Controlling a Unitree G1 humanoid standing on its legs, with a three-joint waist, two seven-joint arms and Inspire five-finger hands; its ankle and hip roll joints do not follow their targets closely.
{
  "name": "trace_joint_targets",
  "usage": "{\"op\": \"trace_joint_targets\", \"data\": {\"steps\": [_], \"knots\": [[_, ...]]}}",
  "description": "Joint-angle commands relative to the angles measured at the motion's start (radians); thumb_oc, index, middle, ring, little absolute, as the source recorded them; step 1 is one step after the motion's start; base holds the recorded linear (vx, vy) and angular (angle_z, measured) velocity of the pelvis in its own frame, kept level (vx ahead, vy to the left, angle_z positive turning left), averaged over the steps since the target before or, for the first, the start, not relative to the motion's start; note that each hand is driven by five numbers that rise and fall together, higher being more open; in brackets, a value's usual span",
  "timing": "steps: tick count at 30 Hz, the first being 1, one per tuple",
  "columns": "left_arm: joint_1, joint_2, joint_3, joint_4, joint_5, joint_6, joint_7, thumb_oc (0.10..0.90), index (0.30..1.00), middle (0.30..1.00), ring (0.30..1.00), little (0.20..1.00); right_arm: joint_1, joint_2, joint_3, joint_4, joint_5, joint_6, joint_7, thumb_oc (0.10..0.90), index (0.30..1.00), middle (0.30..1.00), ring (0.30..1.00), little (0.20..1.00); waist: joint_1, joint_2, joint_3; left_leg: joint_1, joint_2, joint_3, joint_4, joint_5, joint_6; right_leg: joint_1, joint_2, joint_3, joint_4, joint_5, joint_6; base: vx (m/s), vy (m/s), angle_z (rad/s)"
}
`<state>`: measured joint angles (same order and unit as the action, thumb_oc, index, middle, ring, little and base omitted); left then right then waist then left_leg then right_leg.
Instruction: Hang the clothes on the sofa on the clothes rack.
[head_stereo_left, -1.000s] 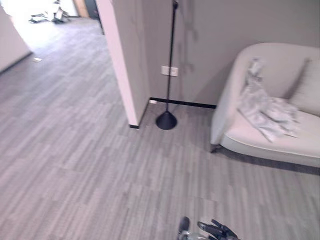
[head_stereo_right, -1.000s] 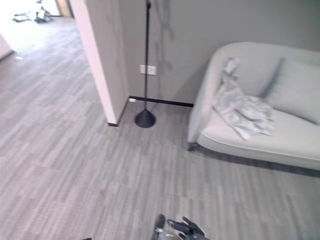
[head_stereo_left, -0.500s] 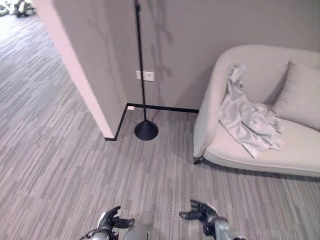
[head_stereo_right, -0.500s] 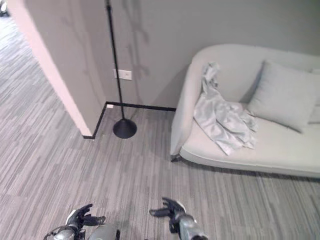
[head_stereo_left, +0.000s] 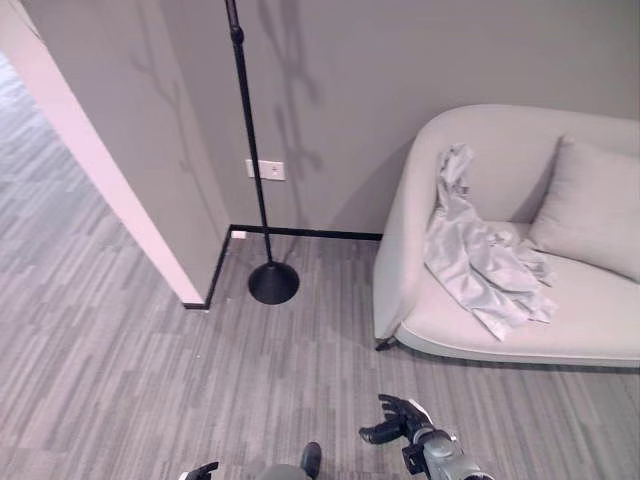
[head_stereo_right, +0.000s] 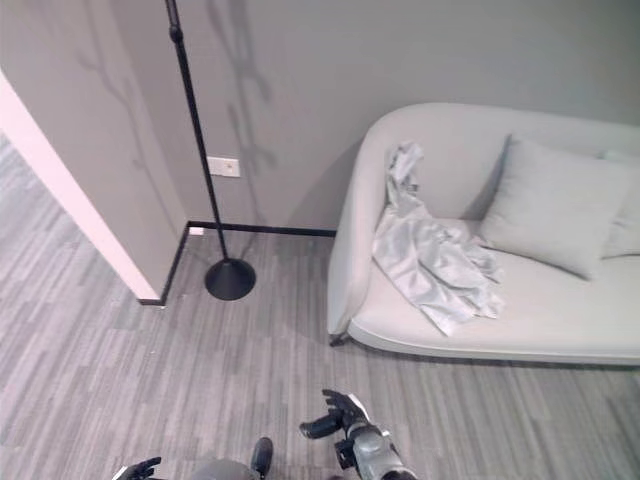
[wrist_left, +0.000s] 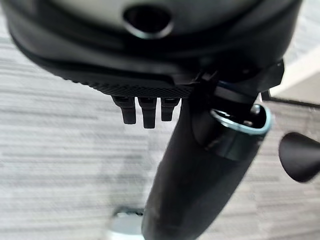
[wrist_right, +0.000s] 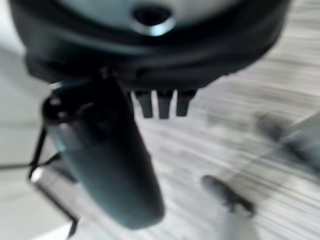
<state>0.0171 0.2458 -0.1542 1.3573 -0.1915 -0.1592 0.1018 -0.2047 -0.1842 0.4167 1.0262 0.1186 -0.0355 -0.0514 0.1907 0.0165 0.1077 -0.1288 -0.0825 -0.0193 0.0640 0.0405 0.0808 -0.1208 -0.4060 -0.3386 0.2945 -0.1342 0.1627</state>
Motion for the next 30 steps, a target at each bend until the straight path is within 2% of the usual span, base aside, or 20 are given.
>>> {"op": "trace_joint_targets", "data": {"steps": [1, 2, 3, 5, 7, 8, 10, 13, 14, 15, 16, 17, 18, 19, 20, 21, 22, 26, 27, 30], "knots": [[-0.034, 0.037, 0.01, -0.031, -0.013, -0.053, 0.05, 0.8, 0.9, 0.9, 0.9, 0.9, -0.077, -0.048, 0.014, -0.107, -0.104, -0.032, -0.041, 0.8, 0.9, 0.9, 0.9, 0.9, 0.04, -0.039, -0.025, 0.008, 0.085, -0.003, 0.07, -0.155, -0.086, 0.136, 0.041, 0.055, -0.172, 0.207, 0.01, 0.04, -0.351, 0.09], [-0.043, 0.041, 0.013, -0.035, -0.023, -0.058, 0.057, 0.8, 0.9, 0.9, 0.9, 0.9, -0.079, -0.052, 0.02, -0.13, -0.112, -0.032, -0.042, 0.8, 0.9, 0.9, 0.9, 0.9, 0.042, -0.05, -0.023, -0.002, 0.093, -0.002, 0.085, -0.157, -0.095, 0.156, 0.045, 0.092, -0.173, 0.209, 0.02, 0.05, -0.537, 0.26], [-0.054, 0.044, 0.023, -0.043, -0.051, -0.064, 0.065, 0.8, 0.9, 0.9, 0.9, 0.9, -0.098, -0.066, 0.035, -0.165, -0.125, -0.032, -0.042, 0.8, 0.9, 0.9, 0.9, 0.9, 0.042, -0.072, -0.022, -0.026, 0.126, -0.03, 0.094, -0.14, -0.124, 0.163, 0.083, 0.148, -0.179, 0.163, 0.034, 0.05, -0.564, 0.32], [-0.055, 0.046, 0.027, -0.042, -0.051, -0.065, 0.069, 0.8, 0.9, 0.9, 0.9, 0.9, -0.109, -0.068, 0.045, -0.187, -0.136, -0.033, -0.04, 0.8, 0.9, 0.9, 0.9, 0.9, 0.045, -0.079, -0.021, -0.025, 0.143, -0.039, 0.093, -0.135, -0.138, 0.168, 0.098, 0.14, -0.19, 0.134, 0.034, 0.05, -0.398, 0.08], [-0.055, 0.047, 0.037, -0.037, -0.063, -0.067, 0.08, 0.8, 0.9, 0.9, 0.9, 0.9, -0.147, -0.069, 0.073, -0.231, -0.158, -0.038, -0.048, 0.8, 0.9, 0.9, 0.9, 0.9, 0.051, -0.091, -0.017, -0.016, 0.2, -0.048, 0.072, -0.109, -0.168, 0.177, 0.133, 0.088, -0.224, 0.09, 0.028, 0.07, -0.567, -0.29], [-0.053, 0.032, 0.061, -0.027, -0.103, -0.071, 0.091, 0.8, 0.9, 0.9, 0.9, 0.9, -0.17, -0.075, 0.112, -0.297, -0.194, -0.04, -0.048, 0.8, 0.9, 0.9, 0.9, 0.9, 0.05, -0.091, -0.013, -0.011, 0.287, -0.074, 0.022, -0.038, -0.195, 0.172, 0.207, 0.084, -0.253, 0.047, -0.002, 0.07, -0.577, -0.31], [-0.056, 0.018, 0.068, -0.025, -0.125, -0.073, 0.09, 0.8, 0.9, 0.9, 0.9, 0.9, -0.173, -0.081, 0.122, -0.322, -0.198, -0.042, -0.055, 0.8, 0.9, 0.9, 0.9, 0.9, 0.047, -0.08, -0.01, -0.003, 0.324, -0.088, -0.022, 0.006, -0.209, 0.168, 0.242, 0.079, -0.26, 0.038, -0.017, 0.05, -0.409, -0.26], [-0.045, -0.025, 0.048, -0.013, -0.124, -0.078, 0.089, 0.8, 0.9, 0.9, 0.9, 0.9, -0.172, -0.115, 0.134, -0.379, -0.202, -0.055, -0.069, 0.8, 0.9, 0.9, 0.9, 0.9, 0.038, -0.044, 0.004, -0.012, 0.435, -0.122, -0.088, 0.21, -0.234, 0.206, 0.363, 0.063, -0.356, 0.034, -0.065, 0.05, -0.465, -0.14], [-0.045, -0.026, 0.048, -0.013, -0.125, -0.079, 0.089, 0.8, 0.9, 0.9, 0.9, 0.9, -0.171, -0.115, 0.134, -0.379, -0.202, -0.055, -0.069, 0.8, 0.9, 0.9, 0.9, 0.9, 0.037, -0.041, 0.005, -0.011, 0.438, -0.124, -0.092, 0.213, -0.236, 0.208, 0.366, 0.062, -0.359, 0.036, -0.066, 0.04, -0.358, 0.22], [-0.041, -0.036, 0.049, -0.018, -0.139, -0.073, 0.087, 0.8, 0.9, 0.9, 0.9, 0.9, -0.156, -0.123, 0.129, -0.374, -0.208, -0.054, -0.089, 0.8, 0.9, 0.9, 0.9, 0.9, 0.045, -0.032, 0.013, -0.02, 0.47, -0.08, -0.103, 0.279, -0.235, 0.213, 0.398, 0.049, -0.382, 0.032, -0.084, 0.03, -0.244, 0.18], [-0.04, -0.036, 0.049, -0.019, -0.139, -0.073, 0.087, 0.8, 0.9, 0.9, 0.9, 0.9, -0.156, -0.123, 0.129, -0.373, -0.208, -0.054, -0.089, 0.8, 0.9, 0.9, 0.9, 0.9, 0.046, -0.031, 0.012, -0.018, 0.472, -0.079, -0.106, 0.281, -0.236, 0.213, 0.4, 0.05, -0.382, 0.032, -0.084, 0.03, -0.404, 0.21], [-0.041, -0.047, 0.051, -0.029, -0.145, -0.068, 0.094, 0.8, 0.9, 0.9, 0.9, 0.9, -0.136, -0.133, 0.117, -0.381, -0.216, -0.043, -0.108, 0.8, 0.9, 0.9, 0.9, 0.9, 0.049, -0.021, 0.029, -0.033, 0.48, 0.006, -0.101, 0.31, -0.23, 0.205, 0.4, 0.019, -0.382, 0.029, -0.092, -0.01, -0.165, 0.16], [-0.042, -0.048, 0.05, -0.029, -0.145, -0.068, 0.094, 0.8, 0.9, 0.9, 0.9, 0.9, -0.136, -0.134, 0.116, -0.382, -0.216, -0.043, -0.108, 0.8, 0.9, 0.9, 0.9, 0.9, 0.049, -0.021, 0.026, -0.038, 0.48, 0.006, -0.101, 0.312, -0.229, 0.2, 0.401, 0.019, -0.382, 0.032, -0.092, -0.07, -0.302, 0.46], [-0.034, -0.062, 0.049, -0.031, -0.147, -0.067, 0.092, 0.8, 0.9, 0.9, 0.9, 0.9, -0.126, -0.144, 0.109, -0.402, -0.239, -0.027, -0.121, 0.8, 0.9, 0.9, 0.9, 0.9, 0.046, -0.018, 0.036, -0.062, 0.423, 0.067, -0.072, 0.233, -0.213, 0.18, 0.382, -0.002, -0.382, 0.03, -0.087, -0.07, -0.134, 0.62], [-0.034, -0.062, 0.049, -0.031, -0.147, -0.067, 0.092, 0.8, 0.9, 0.9, 0.9, 0.9, -0.125, -0.144, 0.109, -0.402, -0.239, -0.027, -0.121, 0.8, 0.9, 0.9, 0.9, 0.9, 0.046, -0.019, 0.034, -0.065, 0.422, 0.066, -0.068, 0.23, -0.212, 0.178, 0.381, -0.002, -0.382, 0.03, -0.086, -0.08, -0.185, 0.66], [-0.027, -0.07, 0.039, -0.028, -0.137, -0.067, 0.095, 0.8, 0.9, 0.9, 0.9, 0.9, -0.121, -0.155, 0.108, -0.401, -0.249, -0.026, -0.13, 0.8, 0.9, 0.9, 0.9, 0.9, 0.052, -0.018, 0.035, -0.085, 0.349, 0.04, -0.043, 0.169, -0.195, 0.164, 0.369, -0.001, -0.382, 0.04, -0.081, -0.01, -0.129, 0.41], [-0.013, -0.075, 0.027, -0.021, -0.103, -0.063, 0.092, 0.8, 0.9, 0.9, 0.9, 0.9, -0.105, -0.164, 0.085, -0.412, -0.232, -0.03, -0.14, 0.8, 0.9, 0.9, 0.9, 0.9, 0.052, -0.022, 0.026, -0.095, 0.207, -0.007, -0.02, 0.065, -0.158, 0.139, 0.353, -0.011, -0.382, 0.056, -0.079, 0.0, -0.164, 0.16], [0.02, -0.074, 0.039, 0.024, -0.072, -0.037, 0.067, 0.8, 0.9, 0.9, 0.9, 0.9, -0.066, -0.191, -0.004, -0.414, -0.225, -0.029, -0.177, 0.8, 0.9, 0.9, 0.9, 0.9, 0.016, -0.013, -0.02, -0.115, 0.004, 0.062, 0.004, -0.032, -0.088, 0.083, 0.364, -0.008, -0.382, 0.08, -0.072, 0.08, -0.02, 0.19], [0.04, -0.085, 0.039, 0.034, -0.063, -0.027, 0.056, 0.8, 0.9, 0.9, 0.9, 0.9, -0.06, -0.195, -0.041, -0.417, -0.238, -0.026, -0.2, 0.8, 0.9, 0.9, 0.9, 0.9, 0.007, 0.001, -0.03, -0.082, 0.001, 0.062, -0.033, -0.036, -0.065, 0.097, 0.385, -0.004, -0.382, 0.069, -0.077, 0.21, 0.065, 0.13], [0.044, -0.077, 0.043, 0.004, -0.069, -0.038, 0.062, 0.8, 0.9, 0.9, 0.9, 0.9, 0.007, -0.204, -0.076, -0.512, -0.303, -0.039, -0.228, 0.8, 0.9, 0.9, 0.9, 0.9, -0.022, -0.03, -0.038, -0.036, -0.008, 0.076, -0.042, -0.045, -0.056, 0.149, 0.395, -0.004, -0.382, 0.039, -0.09, 0.36, 0.043, 0.03]]}}
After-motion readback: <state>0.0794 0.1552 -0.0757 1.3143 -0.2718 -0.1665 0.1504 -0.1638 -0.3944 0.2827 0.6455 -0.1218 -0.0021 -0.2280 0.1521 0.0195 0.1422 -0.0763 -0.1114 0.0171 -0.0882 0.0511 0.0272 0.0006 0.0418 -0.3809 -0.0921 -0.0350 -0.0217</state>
